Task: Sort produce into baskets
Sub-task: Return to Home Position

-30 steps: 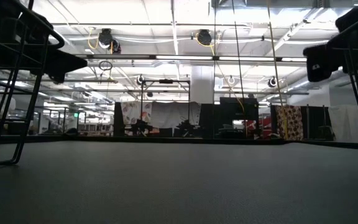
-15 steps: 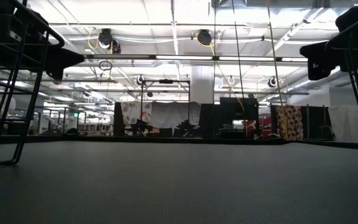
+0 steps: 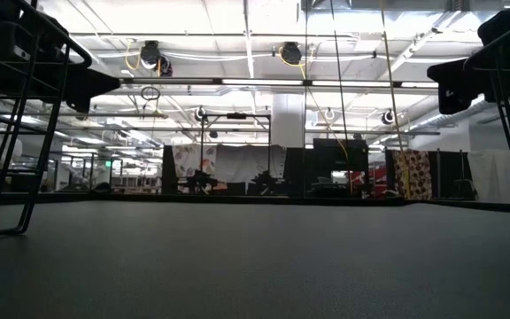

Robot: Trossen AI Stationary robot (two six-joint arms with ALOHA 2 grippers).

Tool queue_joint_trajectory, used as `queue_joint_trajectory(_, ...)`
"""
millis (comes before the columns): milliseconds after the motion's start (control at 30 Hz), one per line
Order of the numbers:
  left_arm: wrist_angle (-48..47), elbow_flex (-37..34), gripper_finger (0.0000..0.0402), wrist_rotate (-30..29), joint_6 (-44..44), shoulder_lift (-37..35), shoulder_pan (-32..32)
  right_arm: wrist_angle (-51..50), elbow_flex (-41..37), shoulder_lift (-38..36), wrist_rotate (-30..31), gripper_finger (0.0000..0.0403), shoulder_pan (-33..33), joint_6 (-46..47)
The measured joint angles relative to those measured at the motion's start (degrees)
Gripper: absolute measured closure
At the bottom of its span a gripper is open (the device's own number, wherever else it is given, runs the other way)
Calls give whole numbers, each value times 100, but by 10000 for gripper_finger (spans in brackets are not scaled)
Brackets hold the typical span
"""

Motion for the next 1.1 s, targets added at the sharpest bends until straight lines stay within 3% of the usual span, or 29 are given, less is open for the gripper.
queue_joint_trajectory(1100, -4, 0, 388, -12, -144, 10, 1, -12, -2, 2, -9, 403, 0, 2)
